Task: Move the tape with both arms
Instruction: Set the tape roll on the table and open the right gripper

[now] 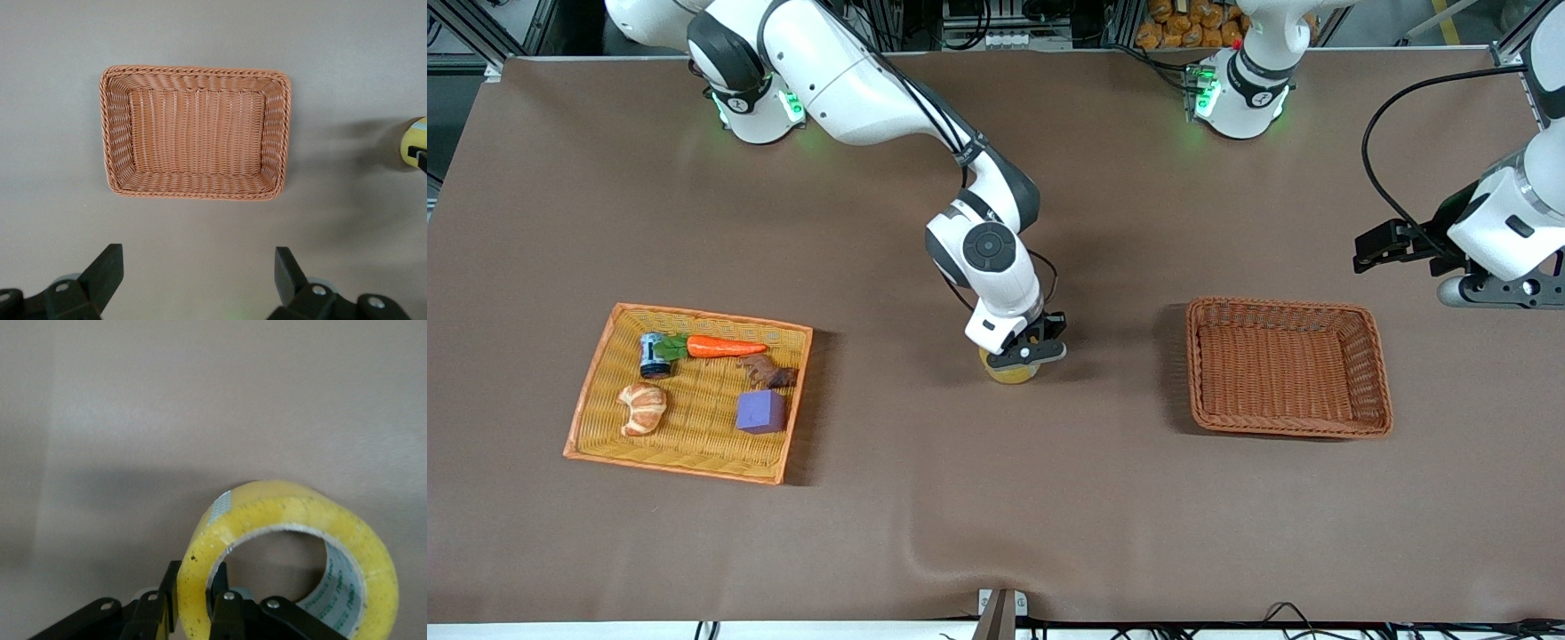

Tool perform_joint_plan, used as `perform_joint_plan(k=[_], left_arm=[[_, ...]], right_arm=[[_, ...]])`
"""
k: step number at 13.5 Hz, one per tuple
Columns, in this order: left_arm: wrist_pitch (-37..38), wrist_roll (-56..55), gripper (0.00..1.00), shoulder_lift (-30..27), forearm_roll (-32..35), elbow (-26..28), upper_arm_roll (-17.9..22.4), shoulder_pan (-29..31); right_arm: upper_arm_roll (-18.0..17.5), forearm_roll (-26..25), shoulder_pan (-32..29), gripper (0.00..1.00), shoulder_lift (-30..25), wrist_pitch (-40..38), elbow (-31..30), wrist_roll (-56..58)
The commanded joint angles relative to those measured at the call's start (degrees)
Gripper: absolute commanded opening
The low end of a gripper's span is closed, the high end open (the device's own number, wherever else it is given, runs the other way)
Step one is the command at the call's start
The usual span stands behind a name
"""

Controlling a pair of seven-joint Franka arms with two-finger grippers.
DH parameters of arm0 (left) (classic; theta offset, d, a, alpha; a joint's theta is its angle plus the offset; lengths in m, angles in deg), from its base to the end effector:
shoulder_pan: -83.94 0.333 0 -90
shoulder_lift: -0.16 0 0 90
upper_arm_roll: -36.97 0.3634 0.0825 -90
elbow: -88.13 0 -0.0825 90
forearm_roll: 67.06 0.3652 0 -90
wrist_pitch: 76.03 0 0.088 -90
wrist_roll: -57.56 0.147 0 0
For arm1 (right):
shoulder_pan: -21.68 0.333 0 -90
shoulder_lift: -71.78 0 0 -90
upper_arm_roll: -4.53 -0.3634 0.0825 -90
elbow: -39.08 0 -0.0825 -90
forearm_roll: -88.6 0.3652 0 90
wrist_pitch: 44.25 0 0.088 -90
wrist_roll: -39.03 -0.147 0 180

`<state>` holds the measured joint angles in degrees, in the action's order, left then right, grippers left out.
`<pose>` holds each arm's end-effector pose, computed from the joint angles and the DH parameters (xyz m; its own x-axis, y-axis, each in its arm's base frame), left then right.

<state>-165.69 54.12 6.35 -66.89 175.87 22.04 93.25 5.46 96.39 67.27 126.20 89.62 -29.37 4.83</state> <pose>0.5652 -0.0471 0.5915 0.9967 -0.0383 -0.0722 -0.0369 -0.9991 0.0205 0.5688 0.5763 0.2212 0.9906 0.0958 0.0978 0.1130 -0.9756 -0.1883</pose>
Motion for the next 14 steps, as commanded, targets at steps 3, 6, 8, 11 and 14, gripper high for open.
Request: perform_joint_plan(k=[3,6,8,11,14], left_arm=[[0.0,-0.5,1.0,-0.7,0.2,0.4,-0.4,0.4],[-2.5,-1.2,1.0,2.1,0.1,0.2,-1.4,-2.1],[-6.4,-2.1,1.0,5.8,0.1,-0.1,-1.6,-6.2],[-14.6,-14.3,1.0,12.2,0.8,-0.3,-1.5,-14.9],[-21.5,-28.0,1.0,21.2,2.2,-4.3,-1.2,-22.9]], right_arm=[[0.3,-0.1,-4.9,1.0,-6.1,-12.4,2.2,1.6],[0.6,-0.1,-10.9,1.0,-17.6,-19.4,-4.4,5.4],[0.5,-0.1,-17.2,1.0,-25.3,-19.4,-11.5,6.2],[0.6,-1.5,-25.3,1.0,-34.9,-19.2,-21.4,12.5],[0.6,-1.8,-33.3,1.0,-42.4,-23.8,-25.5,17.5]])
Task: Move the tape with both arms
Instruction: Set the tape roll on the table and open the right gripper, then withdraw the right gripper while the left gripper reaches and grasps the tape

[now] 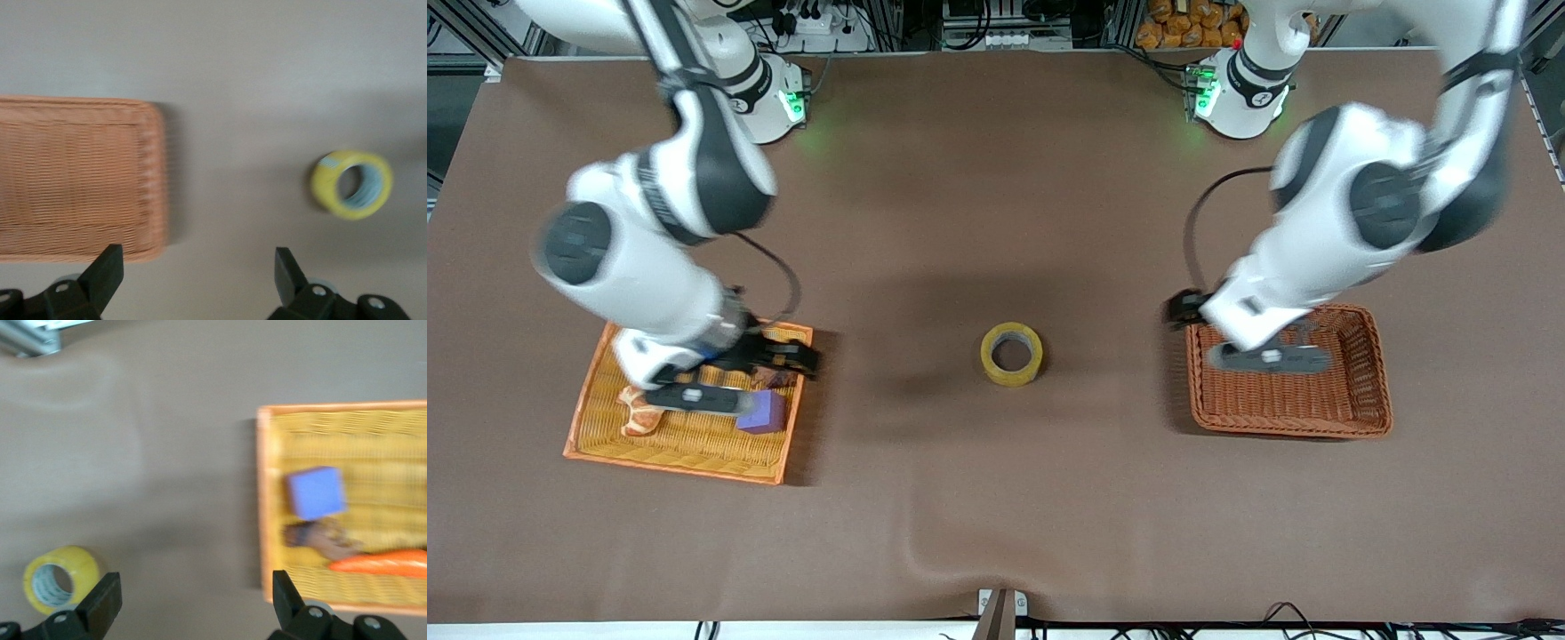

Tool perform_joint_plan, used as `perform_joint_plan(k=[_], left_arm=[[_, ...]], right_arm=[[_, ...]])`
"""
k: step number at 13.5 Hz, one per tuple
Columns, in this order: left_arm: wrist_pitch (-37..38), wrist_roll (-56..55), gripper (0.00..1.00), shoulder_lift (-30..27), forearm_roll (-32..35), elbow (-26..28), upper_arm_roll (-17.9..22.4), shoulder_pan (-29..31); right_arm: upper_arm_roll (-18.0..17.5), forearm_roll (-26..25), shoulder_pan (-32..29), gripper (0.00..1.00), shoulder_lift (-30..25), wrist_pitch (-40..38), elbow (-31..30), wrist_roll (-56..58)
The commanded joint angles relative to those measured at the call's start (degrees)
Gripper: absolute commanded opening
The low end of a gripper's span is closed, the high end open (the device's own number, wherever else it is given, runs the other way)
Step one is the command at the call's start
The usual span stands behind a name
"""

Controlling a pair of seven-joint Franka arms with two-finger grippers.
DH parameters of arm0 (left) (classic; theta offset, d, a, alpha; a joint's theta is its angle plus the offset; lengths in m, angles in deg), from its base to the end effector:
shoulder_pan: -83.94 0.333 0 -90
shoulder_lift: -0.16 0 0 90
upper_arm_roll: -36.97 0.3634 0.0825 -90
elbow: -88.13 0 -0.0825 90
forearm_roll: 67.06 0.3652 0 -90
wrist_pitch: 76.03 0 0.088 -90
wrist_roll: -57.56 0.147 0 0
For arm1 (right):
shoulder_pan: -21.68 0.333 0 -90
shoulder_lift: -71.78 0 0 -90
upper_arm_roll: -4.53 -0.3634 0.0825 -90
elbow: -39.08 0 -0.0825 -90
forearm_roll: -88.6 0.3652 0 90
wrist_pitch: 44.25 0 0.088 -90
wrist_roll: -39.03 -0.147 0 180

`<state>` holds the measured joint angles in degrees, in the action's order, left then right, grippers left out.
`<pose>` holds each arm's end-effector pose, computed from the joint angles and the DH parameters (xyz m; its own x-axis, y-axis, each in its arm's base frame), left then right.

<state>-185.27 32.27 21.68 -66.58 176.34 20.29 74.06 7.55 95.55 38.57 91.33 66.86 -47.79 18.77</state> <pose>0.6080 -0.2739 0.4563 0.9993 -0.0070 -0.0361 -0.0037 -0.9959 0.0907 0.6490 0.1783 0.4852 0.9880 -0.1486 0.0413 -0.1428 -0.9824 -0.1203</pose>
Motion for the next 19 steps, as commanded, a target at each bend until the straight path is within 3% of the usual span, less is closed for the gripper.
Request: perform_joint_plan(k=[1,4,9,13,16,17,19], left_arm=[[-3.7,-9.4,1.0,8.8,3.2,-6.2,0.7,-6.4],[-9.7,-19.5,1.0,14.8,7.4,-6.6,1.3,-12.5],[-16.8,-23.5,1.0,21.3,9.2,-6.6,1.4,-16.3],[-21.4,-26.6,1.0,25.5,9.3,-6.5,2.3,-17.9],[-22.1,-27.0,0.98,27.0,9.3,-6.6,3.2,-19.2],[-22.1,-27.1,0.88,27.1,9.3,-6.5,3.5,-19.3],[-22.1,-27.2,0.5,27.5,9.3,-6.4,3.5,-19.3]], right_arm=[[-1.4,-1.2,-7.5,1.0,-9.9,-1.6,-8.5,11.7],[-1.3,-1.4,-13.5,1.0,-15.5,-6.8,-10.2,15.4],[-1.3,-2.7,-18.8,1.0,-21.8,-14.9,-9.8,17.3],[-1.3,-5.7,-19.5,1.0,-21.0,-22.9,-3.1,19.7],[-1.3,-6.2,-19.8,1.0,-20.9,-23.6,-2.3,21.0],[-1.3,-6.2,-19.8,1.0,-20.9,-23.6,-2.4,22.5],[-1.3,-6.2,-20.1,1.0,-20.8,-23.7,-2.9,23.9]])
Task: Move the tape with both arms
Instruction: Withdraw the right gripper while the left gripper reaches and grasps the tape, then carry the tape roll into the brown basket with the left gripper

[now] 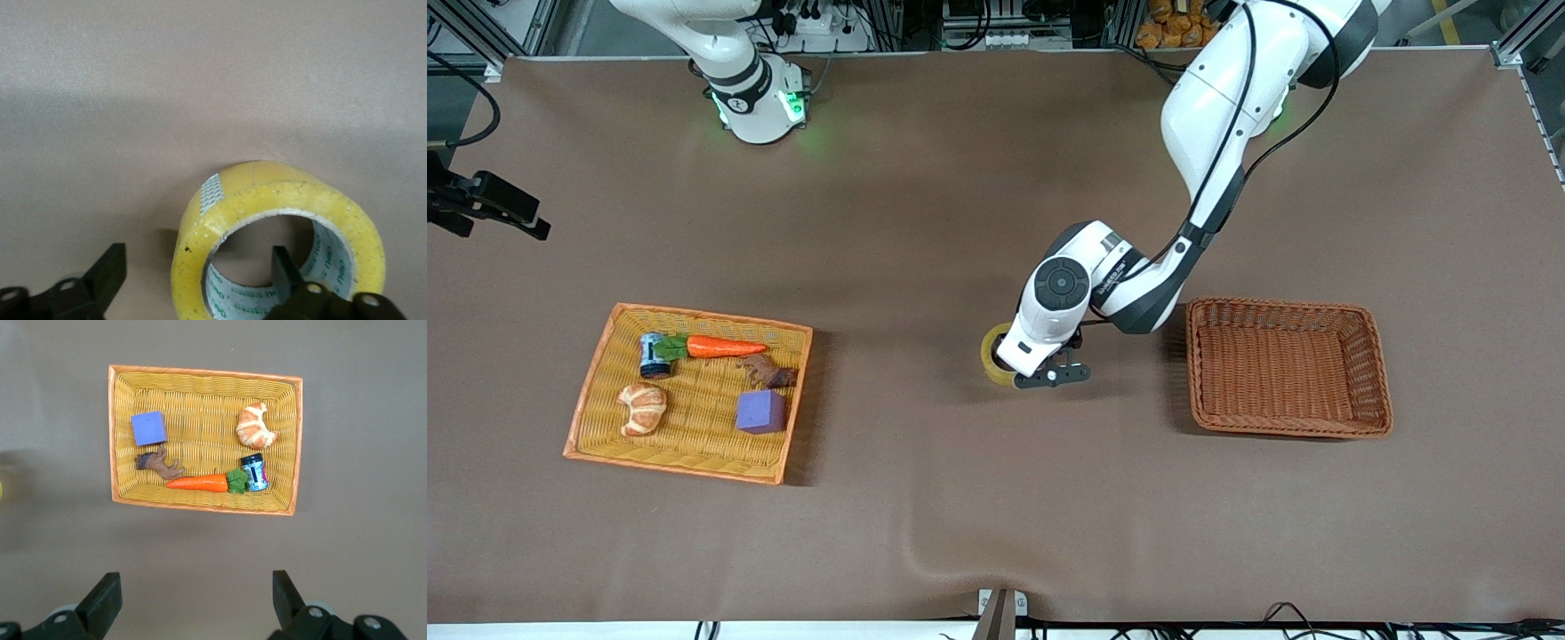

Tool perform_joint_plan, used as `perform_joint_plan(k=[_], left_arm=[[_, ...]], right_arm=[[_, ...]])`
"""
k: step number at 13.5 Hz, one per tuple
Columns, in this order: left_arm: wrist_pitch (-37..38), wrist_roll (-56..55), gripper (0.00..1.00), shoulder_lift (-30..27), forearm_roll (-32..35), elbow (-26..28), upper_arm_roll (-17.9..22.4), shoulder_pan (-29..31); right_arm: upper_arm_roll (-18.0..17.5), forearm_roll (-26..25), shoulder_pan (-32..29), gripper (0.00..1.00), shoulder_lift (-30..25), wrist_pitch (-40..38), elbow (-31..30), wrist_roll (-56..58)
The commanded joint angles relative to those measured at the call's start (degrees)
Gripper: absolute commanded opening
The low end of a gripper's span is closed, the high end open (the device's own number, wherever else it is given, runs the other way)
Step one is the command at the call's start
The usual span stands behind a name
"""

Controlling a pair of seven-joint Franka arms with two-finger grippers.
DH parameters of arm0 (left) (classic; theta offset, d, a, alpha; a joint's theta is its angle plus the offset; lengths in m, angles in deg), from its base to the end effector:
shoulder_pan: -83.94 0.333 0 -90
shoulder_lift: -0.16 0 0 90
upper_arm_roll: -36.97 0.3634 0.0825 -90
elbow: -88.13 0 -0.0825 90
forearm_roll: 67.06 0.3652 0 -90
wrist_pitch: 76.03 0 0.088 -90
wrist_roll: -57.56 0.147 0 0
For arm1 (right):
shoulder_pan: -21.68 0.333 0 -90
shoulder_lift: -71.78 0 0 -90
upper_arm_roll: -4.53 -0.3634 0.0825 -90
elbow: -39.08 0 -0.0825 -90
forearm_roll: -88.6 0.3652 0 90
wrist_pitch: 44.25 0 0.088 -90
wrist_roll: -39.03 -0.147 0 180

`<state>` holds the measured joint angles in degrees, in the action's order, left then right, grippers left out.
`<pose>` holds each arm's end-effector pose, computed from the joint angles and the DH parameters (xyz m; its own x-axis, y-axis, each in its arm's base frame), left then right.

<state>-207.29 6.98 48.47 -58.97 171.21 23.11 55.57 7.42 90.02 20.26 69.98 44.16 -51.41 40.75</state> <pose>0.5791 -0.4688 0.1985 0.9904 0.1322 -0.0403 0.1346 -0.9888 0.0641 0.5203 -0.0360 0.6422 0.9990 -0.0445 -0.0041 -0.0446 -0.9987 -0.0265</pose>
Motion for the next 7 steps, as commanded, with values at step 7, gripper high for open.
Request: perform_joint_plan(k=[7], left_arm=[[1.0,-1.8,0.0,-2.4,1.8,-0.6,0.7,2.3]], right_arm=[[-1.3,-2.8,-1.9,1.0,2.1,0.5,0.5,1.9]])
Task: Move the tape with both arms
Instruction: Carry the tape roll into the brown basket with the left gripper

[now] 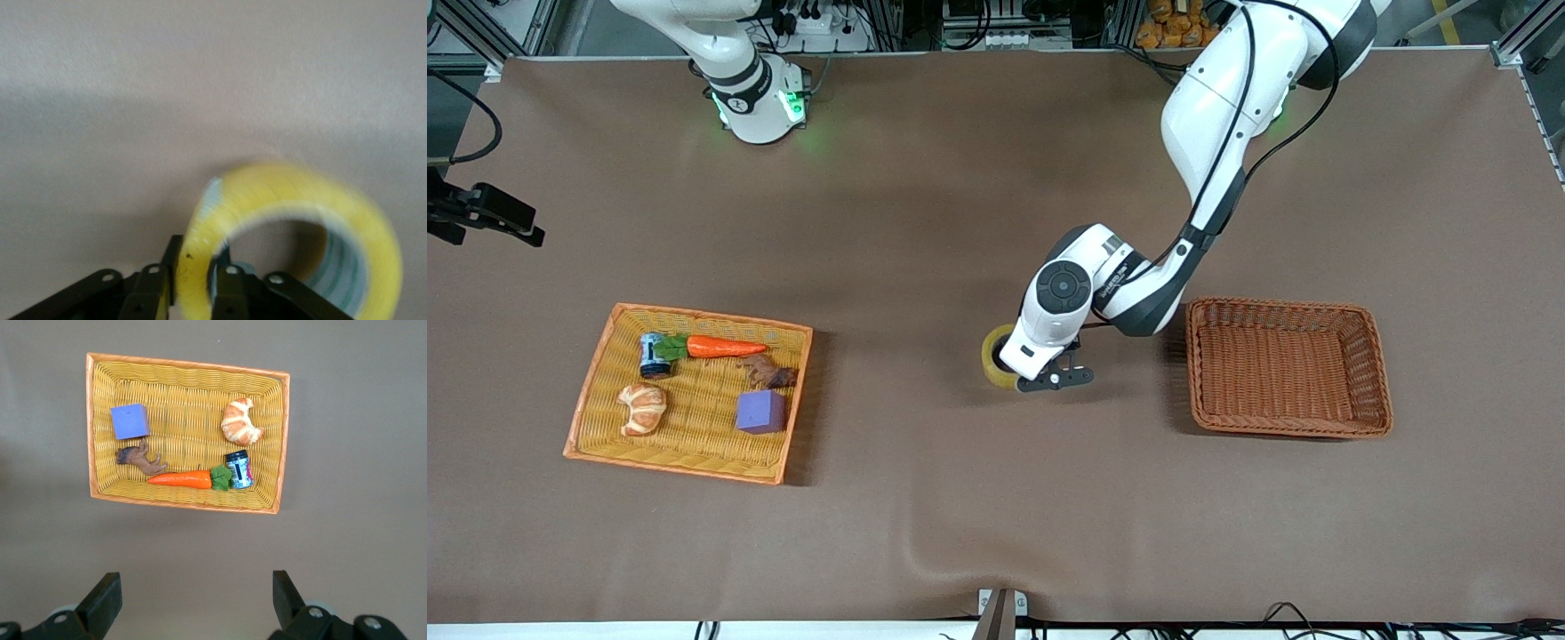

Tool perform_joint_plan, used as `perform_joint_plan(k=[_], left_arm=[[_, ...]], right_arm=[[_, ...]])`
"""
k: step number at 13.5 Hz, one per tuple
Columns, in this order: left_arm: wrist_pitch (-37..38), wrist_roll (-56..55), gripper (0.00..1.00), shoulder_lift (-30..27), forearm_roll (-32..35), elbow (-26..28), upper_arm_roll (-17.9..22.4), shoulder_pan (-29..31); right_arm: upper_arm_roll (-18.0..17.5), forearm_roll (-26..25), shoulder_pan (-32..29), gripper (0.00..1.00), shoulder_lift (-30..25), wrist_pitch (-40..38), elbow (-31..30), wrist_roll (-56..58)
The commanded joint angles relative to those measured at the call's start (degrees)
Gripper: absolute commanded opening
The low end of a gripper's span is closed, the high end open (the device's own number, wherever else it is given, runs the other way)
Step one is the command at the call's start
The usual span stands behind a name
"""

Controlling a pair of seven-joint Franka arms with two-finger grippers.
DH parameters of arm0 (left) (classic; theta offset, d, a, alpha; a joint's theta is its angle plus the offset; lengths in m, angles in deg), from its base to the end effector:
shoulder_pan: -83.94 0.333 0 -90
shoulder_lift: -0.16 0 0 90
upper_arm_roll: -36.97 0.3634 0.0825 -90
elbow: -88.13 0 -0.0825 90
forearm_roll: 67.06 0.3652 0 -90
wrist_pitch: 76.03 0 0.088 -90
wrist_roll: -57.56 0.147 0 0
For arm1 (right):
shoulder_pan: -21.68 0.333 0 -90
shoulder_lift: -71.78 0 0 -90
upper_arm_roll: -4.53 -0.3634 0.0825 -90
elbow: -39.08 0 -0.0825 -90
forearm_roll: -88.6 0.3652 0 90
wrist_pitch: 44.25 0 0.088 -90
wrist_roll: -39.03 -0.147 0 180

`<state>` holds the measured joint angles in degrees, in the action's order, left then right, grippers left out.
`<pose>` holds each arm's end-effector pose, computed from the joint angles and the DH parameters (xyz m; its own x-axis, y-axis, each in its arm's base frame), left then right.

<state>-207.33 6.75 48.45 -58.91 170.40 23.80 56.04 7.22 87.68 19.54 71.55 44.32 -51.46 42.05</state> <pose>0.5915 -0.4602 0.2035 0.9878 0.1540 -0.0241 0.1553 -0.9856 0.0670 0.5281 -0.0471 0.6277 0.9990 -0.0319 -0.0312 -0.0315 -0.9994 0.0142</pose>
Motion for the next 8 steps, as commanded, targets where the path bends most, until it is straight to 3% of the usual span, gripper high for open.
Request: perform_joint_plan(k=[1,8], left_arm=[[3.5,-1.1,0.0,-4.5,1.8,0.3,0.0,3.0],[16.6,8.5,0.0,-18.0,1.0,1.6,-0.7,14.9]], right_arm=[[-1.2,-0.4,-1.2,1.0,0.5,1.0,0.5,0.6],[-1.3,-0.3,-1.4,1.0,0.4,1.4,0.2,0.6]])
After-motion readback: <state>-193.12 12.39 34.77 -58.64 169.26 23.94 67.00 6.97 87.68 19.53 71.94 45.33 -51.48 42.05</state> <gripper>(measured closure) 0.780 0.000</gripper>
